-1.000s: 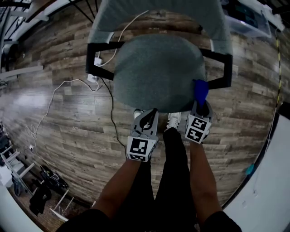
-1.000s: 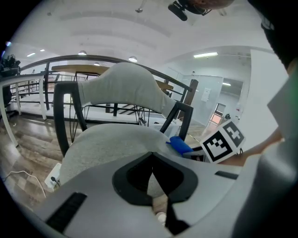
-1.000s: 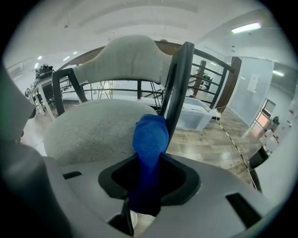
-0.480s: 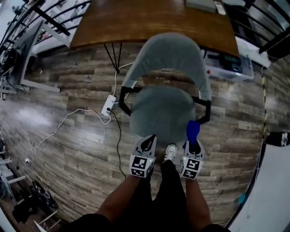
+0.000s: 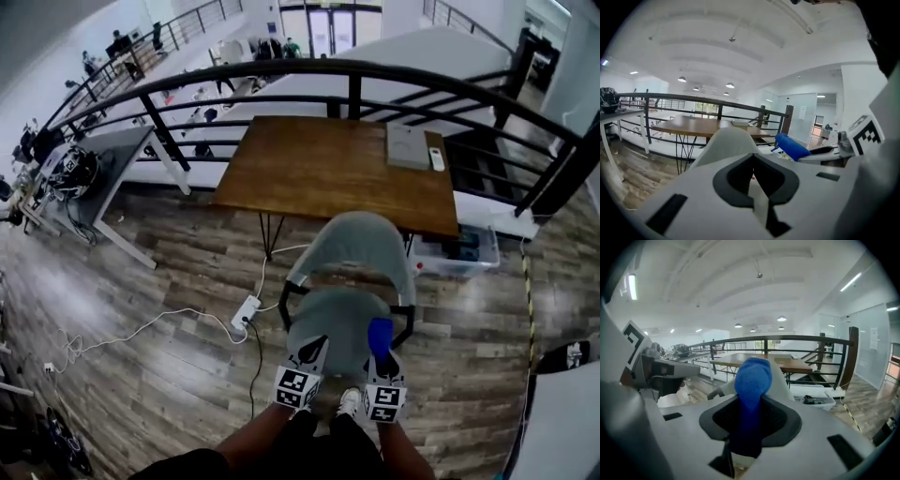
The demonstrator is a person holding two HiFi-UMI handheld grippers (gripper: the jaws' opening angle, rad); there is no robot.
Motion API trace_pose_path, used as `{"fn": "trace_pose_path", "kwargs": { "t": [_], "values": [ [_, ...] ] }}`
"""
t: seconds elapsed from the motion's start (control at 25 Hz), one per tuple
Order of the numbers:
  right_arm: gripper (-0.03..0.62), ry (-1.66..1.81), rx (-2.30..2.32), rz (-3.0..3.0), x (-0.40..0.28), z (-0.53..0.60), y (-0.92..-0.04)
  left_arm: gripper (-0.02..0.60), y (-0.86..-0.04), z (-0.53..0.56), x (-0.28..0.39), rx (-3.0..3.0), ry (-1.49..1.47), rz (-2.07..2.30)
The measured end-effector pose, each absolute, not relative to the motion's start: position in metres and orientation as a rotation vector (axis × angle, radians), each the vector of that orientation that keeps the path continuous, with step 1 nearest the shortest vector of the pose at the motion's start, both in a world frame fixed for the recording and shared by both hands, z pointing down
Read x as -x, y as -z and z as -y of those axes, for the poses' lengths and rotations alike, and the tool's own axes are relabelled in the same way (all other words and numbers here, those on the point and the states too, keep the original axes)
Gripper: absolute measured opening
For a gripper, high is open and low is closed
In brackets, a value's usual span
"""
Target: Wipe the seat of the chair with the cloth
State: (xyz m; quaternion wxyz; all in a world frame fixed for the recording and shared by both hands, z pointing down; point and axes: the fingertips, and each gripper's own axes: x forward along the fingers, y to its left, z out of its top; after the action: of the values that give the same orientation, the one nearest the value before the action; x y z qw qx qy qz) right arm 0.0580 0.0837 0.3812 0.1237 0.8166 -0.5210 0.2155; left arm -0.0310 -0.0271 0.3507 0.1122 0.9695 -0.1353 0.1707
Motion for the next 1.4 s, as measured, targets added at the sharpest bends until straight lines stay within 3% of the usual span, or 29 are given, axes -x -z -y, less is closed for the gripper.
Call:
{"fn": "trace_pose_path", "kwargs": {
  "t": [0.6, 1.4],
  "values": [
    [0.12, -0.243, -2.442, 1.691, -0.047, -0.045, -0.236, 0.002, -0.213, 0.055, 0.06, -3.001, -0.237, 0.502],
    [0.118, -0.13, -2.432, 1.658, -0.057, -0.037, -0.218, 0.002, -0.206, 0.049, 0.047, -3.054, -0.2, 0.477]
  ]
}}
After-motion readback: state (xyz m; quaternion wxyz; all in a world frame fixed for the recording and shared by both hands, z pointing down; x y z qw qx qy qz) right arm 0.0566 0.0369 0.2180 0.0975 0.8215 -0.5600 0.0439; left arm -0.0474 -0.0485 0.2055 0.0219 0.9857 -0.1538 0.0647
